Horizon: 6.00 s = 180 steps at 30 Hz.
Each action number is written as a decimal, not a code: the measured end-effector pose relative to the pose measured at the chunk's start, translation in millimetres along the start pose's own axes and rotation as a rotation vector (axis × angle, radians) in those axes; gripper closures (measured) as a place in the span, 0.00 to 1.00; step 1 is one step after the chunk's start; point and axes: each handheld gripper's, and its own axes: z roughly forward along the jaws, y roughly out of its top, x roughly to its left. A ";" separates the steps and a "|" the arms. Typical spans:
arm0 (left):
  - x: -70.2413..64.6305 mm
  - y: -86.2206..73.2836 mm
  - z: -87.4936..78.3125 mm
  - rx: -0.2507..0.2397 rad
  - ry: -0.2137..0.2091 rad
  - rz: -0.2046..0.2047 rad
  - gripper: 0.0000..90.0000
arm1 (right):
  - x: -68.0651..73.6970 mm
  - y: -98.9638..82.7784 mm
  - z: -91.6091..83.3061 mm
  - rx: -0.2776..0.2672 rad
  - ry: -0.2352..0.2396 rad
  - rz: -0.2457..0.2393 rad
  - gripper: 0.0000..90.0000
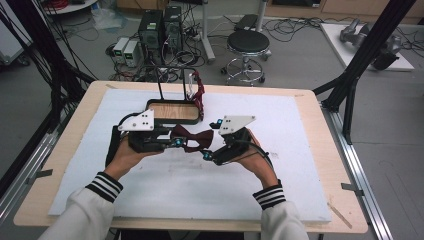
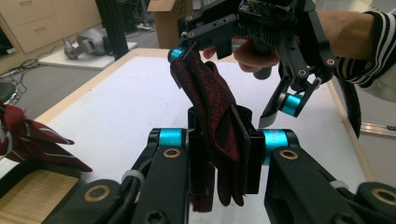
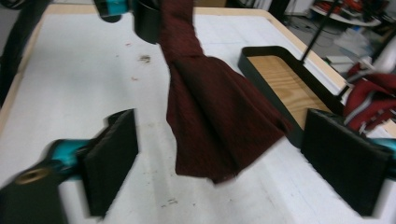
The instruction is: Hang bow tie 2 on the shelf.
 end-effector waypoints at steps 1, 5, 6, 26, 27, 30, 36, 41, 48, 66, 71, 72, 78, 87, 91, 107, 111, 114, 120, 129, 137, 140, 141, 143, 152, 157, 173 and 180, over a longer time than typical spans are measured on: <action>0.1 0.2 -0.7 -0.003 0.003 0.000 0.87 | -0.3 0.2 -2.3 -0.001 -0.016 0.003 0.09; 1.4 0.1 -4.0 -0.010 0.018 -0.001 0.87 | 1.2 1.2 -9.5 -0.017 -0.039 0.028 0.02; 1.8 -0.1 -5.2 -0.011 0.019 -0.002 0.87 | 1.8 1.1 -12.4 -0.016 -0.057 0.033 0.02; 22.3 3.7 -38.1 -0.053 0.126 -0.008 0.86 | 11.4 -35.0 -81.7 -0.207 -0.330 0.173 0.02; 24.1 4.8 -40.0 -0.057 0.133 -0.006 0.86 | 13.4 -42.5 -87.5 -0.219 -0.381 0.187 0.02; 29.5 9.0 -46.1 -0.070 0.155 -0.008 0.86 | 15.7 -50.2 -92.3 -0.222 -0.407 0.209 0.02; 40.1 17.3 -55.1 -0.085 0.201 -0.005 0.86 | 20.6 -71.7 -101.4 -0.273 -0.456 0.249 0.02; 48.9 20.3 -60.0 -0.110 0.241 -0.014 0.86 | 26.4 -86.1 -107.5 -0.325 -0.506 0.270 0.02; 61.2 21.3 -63.8 -0.124 0.304 -0.030 0.86 | 35.1 -104.2 -112.2 -0.372 -0.569 0.272 0.02; 89.4 26.7 -78.0 -0.148 0.444 -0.047 0.86 | 44.5 -120.7 -125.7 -0.363 -0.621 0.280 0.02; 91.8 25.9 -78.8 -0.151 0.468 -0.051 0.86 | 45.6 -130.8 -129.7 -0.363 -0.634 0.306 0.02; 92.4 25.8 -78.5 -0.151 0.475 -0.051 0.86 | 45.2 -131.9 -130.2 -0.363 -0.638 0.300 0.02; 96.7 23.8 -78.1 -0.163 0.522 -0.067 0.86 | 44.7 -135.1 -130.9 -0.372 -0.656 0.301 0.02; 100.0 22.0 -77.4 -0.166 0.596 -0.077 0.86 | 42.7 -137.2 -127.4 -0.394 -0.662 0.294 0.02; 102.6 20.1 -73.4 -0.160 0.636 -0.085 0.86 | 42.8 -138.1 -125.0 -0.396 -0.667 0.299 0.02; 104.9 3.9 -53.3 -0.179 0.827 -0.139 0.87 | 44.6 -138.6 -112.7 -0.401 -0.668 0.290 0.02; 101.3 3.5 -57.1 -0.211 0.875 -0.123 0.87 | 44.9 -139.1 -109.6 -0.386 -0.661 0.287 0.02; 99.8 4.3 -60.0 -0.204 0.887 -0.110 0.87 | 44.7 -139.5 -107.9 -0.384 -0.655 0.287 0.02; 96.9 4.4 -60.4 -0.166 0.950 -0.083 0.87 | 45.6 -139.9 -106.0 -0.381 -0.654 0.289 0.02; 89.1 0.0 -55.8 -0.097 0.993 -0.046 0.87 | 45.8 -139.8 -105.4 -0.384 -0.648 0.283 0.02; 81.7 -4.1 -50.7 -0.029 1.001 -0.007 0.88 | 45.5 -140.2 -104.9 -0.380 -0.642 0.288 0.02; 79.1 -6.1 -48.5 -0.010 1.001 -0.003 0.88 | 45.5 -140.1 -104.9 -0.383 -0.641 0.289 0.02; 78.3 -6.9 -48.1 -0.004 0.998 -0.005 0.88 | 45.5 -140.1 -104.9 -0.383 -0.641 0.289 0.02; 77.0 -9.0 -46.8 0.011 0.997 -0.006 0.88 | 44.5 -140.4 -105.6 -0.387 -0.647 0.282 0.02; 78.6 -21.5 -36.9 0.053 0.972 -0.031 0.88 | 39.7 -143.1 -105.0 -0.397 -0.648 0.289 0.02; 82.1 -28.5 -32.0 0.072 0.960 -0.042 0.88 | 37.0 -144.6 -102.6 -0.397 -0.637 0.300 0.02; 94.9 -44.3 -28.7 0.068 0.920 -0.110 0.87 | 42.1 -155.0 -94.3 -0.358 -0.655 0.297 0.02; 96.4 -45.2 -31.0 0.045 0.917 -0.121 0.84 | 43.6 -155.0 -93.5 -0.364 -0.670 0.284 0.02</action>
